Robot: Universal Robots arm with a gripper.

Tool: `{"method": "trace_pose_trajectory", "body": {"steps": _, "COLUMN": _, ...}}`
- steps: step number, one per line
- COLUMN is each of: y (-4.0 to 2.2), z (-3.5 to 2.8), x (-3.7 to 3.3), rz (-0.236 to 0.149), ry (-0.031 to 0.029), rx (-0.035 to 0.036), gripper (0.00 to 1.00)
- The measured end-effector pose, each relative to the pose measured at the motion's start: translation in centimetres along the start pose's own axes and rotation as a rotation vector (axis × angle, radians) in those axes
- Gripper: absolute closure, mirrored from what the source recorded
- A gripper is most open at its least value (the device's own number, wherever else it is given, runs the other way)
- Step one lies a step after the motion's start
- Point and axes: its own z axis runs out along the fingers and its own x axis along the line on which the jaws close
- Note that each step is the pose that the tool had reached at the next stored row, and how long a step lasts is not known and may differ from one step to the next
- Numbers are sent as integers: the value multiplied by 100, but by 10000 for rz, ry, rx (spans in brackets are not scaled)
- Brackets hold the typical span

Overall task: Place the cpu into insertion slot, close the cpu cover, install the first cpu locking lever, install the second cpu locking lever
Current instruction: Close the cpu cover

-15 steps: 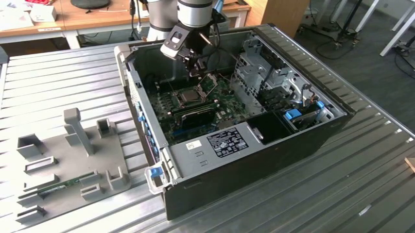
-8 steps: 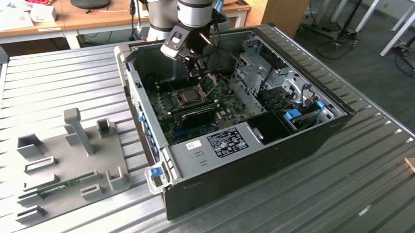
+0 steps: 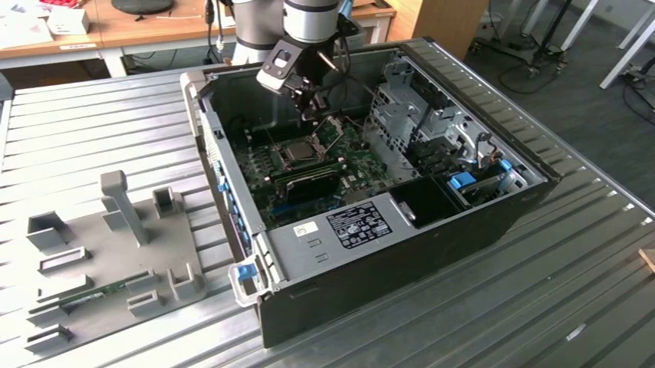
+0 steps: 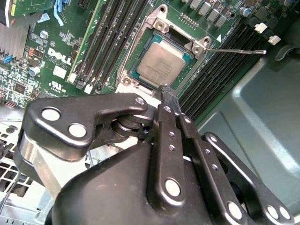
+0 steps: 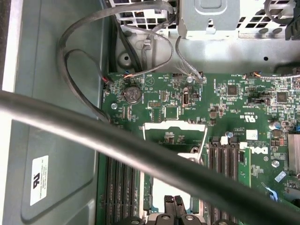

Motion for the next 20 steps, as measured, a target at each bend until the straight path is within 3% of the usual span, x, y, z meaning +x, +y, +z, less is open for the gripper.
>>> {"method": "trace_pose_trajectory", "body": {"steps": 20, "y": 56, "z": 2, "x": 0, "rz": -1, "ry": -1, "rx": 1, "gripper": 89}}
